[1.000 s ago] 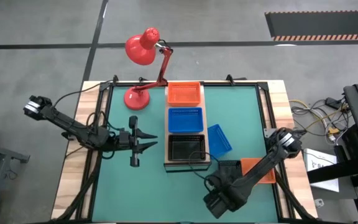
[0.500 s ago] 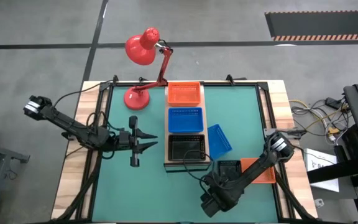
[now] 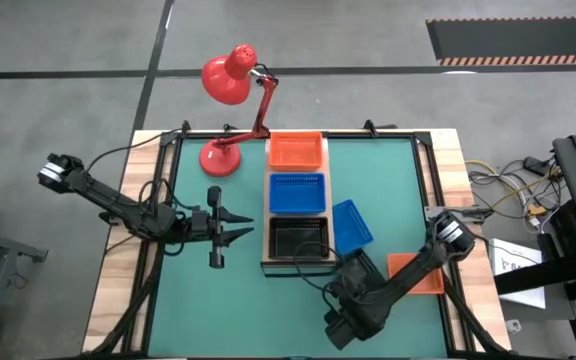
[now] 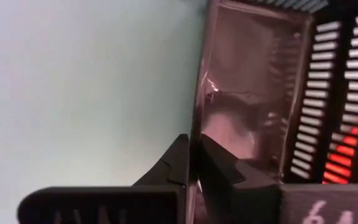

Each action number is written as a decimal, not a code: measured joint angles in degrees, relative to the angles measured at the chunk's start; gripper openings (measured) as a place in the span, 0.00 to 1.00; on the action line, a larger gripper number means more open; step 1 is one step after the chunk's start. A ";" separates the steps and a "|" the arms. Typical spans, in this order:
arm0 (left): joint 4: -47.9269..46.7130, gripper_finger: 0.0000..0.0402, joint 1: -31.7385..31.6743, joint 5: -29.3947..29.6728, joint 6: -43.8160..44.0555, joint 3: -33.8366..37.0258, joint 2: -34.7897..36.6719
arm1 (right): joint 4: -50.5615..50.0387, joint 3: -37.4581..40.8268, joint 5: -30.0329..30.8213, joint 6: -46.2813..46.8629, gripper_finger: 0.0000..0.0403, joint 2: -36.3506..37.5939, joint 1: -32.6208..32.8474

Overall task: Stack baskets on shelf by color
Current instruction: Stack the black bin on top of the black bins on the shelf, then adjust the black bins on the shelf

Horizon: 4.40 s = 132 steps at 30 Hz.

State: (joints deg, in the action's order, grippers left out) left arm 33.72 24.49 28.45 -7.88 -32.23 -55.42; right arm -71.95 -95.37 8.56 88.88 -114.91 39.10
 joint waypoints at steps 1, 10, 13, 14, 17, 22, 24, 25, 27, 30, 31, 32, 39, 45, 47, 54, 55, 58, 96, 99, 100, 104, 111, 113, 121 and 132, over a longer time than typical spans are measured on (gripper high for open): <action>0.02 0.17 0.02 0.00 0.02 0.02 0.00 | 0.04 0.00 -0.58 -0.40 0.04 0.19 0.10; 0.17 0.17 0.11 -0.22 0.52 0.02 -0.04 | -1.85 -1.41 -1.79 -3.73 0.03 5.91 0.74; 0.17 0.17 0.30 -0.28 0.54 0.02 -0.04 | -3.31 -2.08 -3.22 -5.75 0.03 8.76 1.11; 0.15 0.17 0.37 -0.31 0.54 0.02 -0.04 | -4.58 -2.51 -3.83 -6.41 0.03 9.65 1.38; 0.17 0.17 0.84 -0.72 0.59 0.04 -0.04 | -11.74 -4.39 -4.28 -7.66 0.03 12.19 1.81; 0.79 0.17 2.49 -1.16 0.66 -0.03 -0.02 | -17.02 -5.18 1.72 -13.31 0.03 17.49 2.03; 0.87 0.17 3.42 -1.20 0.66 -0.41 0.00 | -16.91 -5.18 5.40 -15.46 0.03 19.51 1.83; 0.98 0.17 3.90 -1.24 0.65 -0.45 0.07 | -18.10 -5.18 6.88 -15.51 0.03 20.50 1.42; 1.00 0.17 4.90 -1.28 0.65 -0.60 0.09 | -18.17 -4.95 8.35 -16.40 0.03 22.52 0.74; 0.96 0.17 5.98 -1.33 0.63 -0.61 0.09 | -18.14 -4.90 11.43 -19.46 0.03 25.36 -0.03; 1.05 0.17 6.18 -1.33 0.59 -0.61 0.09 | -18.16 -4.90 12.49 -20.21 0.03 26.21 -0.16; 1.45 0.17 6.37 -1.33 0.20 -0.59 0.07 | -18.11 -4.90 13.59 -21.03 0.03 27.27 -0.42; 2.34 0.17 6.40 -1.31 -0.44 -0.52 0.11 | -18.08 -5.23 26.94 -31.10 0.03 32.55 -2.19; 2.32 0.17 6.38 -1.31 -0.48 -0.55 0.11 | -15.90 -11.91 27.67 -41.45 0.03 31.75 -3.53; 2.32 0.17 6.38 -1.31 -0.49 -0.55 0.11 | -14.33 -15.16 27.84 -45.23 0.03 30.11 -3.61; 2.29 0.17 6.38 -1.29 -0.42 -0.42 0.11 | -12.96 -27.87 27.52 -58.85 0.03 21.44 -3.77; 2.27 0.17 6.38 -1.29 -0.45 -0.39 0.11 | -12.98 -29.43 27.60 -60.38 0.03 20.07 -3.96; 2.31 0.17 6.38 -1.27 -0.46 -0.39 0.11 | -13.09 -32.97 27.46 -64.31 0.03 16.08 -4.09; 1.75 0.17 8.52 -1.11 -1.66 -0.58 0.92 | -15.78 -38.36 16.46 -69.27 0.03 2.62 -14.26; 1.80 0.17 8.52 -1.14 -1.70 -0.58 1.13 | -15.73 -38.36 14.59 -68.93 0.03 2.62 -14.26; 1.81 0.17 8.52 -1.14 -1.73 -0.46 1.19 | -15.62 -38.36 13.86 -68.67 0.03 2.62 -14.24; 1.78 0.17 8.52 -1.16 -1.79 -0.37 1.20 | -15.56 -38.36 13.09 -67.40 0.03 2.62 -14.24; 1.73 0.17 8.52 -1.33 -1.86 -0.37 1.20 | -14.61 -38.36 13.40 -66.11 0.03 2.62 -14.41; 1.74 0.17 8.52 -1.33 -1.86 -0.35 1.22 | -13.70 -38.36 13.40 -66.23 0.04 2.62 -14.41; 1.75 0.17 8.55 -1.32 -1.84 -0.33 1.22 | -13.00 -38.36 13.46 -66.33 0.17 2.62 -14.39; 1.76 0.17 8.55 -1.31 -1.80 -0.27 1.11 | -13.06 -38.34 14.38 -69.26 0.28 5.20 -13.07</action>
State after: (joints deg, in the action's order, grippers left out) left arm 35.47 33.04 27.14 -9.67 -32.50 -54.30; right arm -85.01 -133.71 22.94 19.62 -109.71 26.02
